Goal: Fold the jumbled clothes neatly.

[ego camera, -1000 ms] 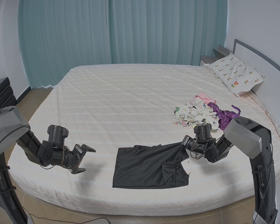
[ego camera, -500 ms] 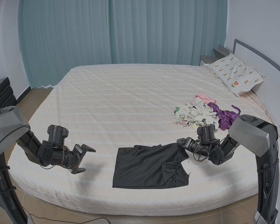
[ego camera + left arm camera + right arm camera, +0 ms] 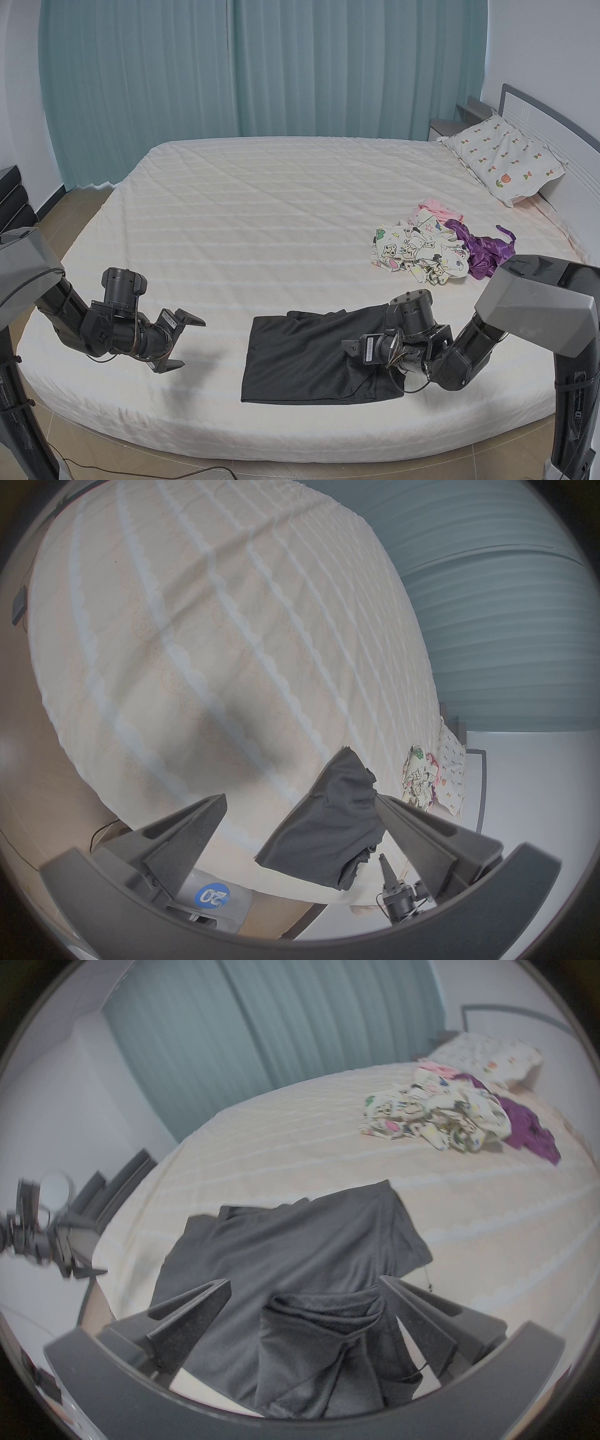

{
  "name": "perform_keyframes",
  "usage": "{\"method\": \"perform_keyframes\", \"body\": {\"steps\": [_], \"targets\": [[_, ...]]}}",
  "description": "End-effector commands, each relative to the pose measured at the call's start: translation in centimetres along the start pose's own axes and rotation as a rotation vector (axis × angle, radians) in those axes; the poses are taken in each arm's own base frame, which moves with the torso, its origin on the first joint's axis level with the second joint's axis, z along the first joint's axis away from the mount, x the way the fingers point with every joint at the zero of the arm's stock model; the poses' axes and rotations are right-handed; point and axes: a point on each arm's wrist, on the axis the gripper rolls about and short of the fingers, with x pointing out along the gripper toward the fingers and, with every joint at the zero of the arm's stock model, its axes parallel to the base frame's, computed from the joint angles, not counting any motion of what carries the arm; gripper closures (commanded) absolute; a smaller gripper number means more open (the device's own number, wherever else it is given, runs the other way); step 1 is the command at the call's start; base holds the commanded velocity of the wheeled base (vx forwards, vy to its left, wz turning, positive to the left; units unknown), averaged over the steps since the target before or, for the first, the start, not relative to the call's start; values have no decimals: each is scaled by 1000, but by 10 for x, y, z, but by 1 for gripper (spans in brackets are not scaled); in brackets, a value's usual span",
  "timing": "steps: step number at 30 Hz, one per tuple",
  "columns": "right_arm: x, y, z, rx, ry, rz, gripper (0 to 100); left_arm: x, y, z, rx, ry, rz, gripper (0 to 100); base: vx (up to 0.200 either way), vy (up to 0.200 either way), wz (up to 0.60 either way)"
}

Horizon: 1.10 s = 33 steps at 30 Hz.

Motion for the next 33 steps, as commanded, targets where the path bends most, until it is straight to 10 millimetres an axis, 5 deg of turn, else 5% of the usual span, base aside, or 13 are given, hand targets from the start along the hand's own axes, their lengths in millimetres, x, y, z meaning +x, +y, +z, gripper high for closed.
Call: {"method": "perform_keyframes", "body": {"steps": [1, 14, 15, 22, 33], "targets": [[0, 15, -16, -78, 36, 23, 0, 1, 0, 0, -1, 3, 2, 0, 0, 0, 0], [14, 10, -30, -228, 70, 11, 0, 2, 1, 0, 0, 3, 5, 0, 0, 0, 0], [17, 9, -33, -239, 80, 7, 100, 2, 1, 0, 0, 4, 3, 0, 0, 0, 0], [10, 7, -30, -242, 19, -34, 100, 2, 1, 0, 0, 4, 4, 0, 0, 0, 0], [-35, -15, -45, -224, 39, -83, 100, 2, 1, 0, 0, 4, 4, 0, 0, 0, 0]]}}
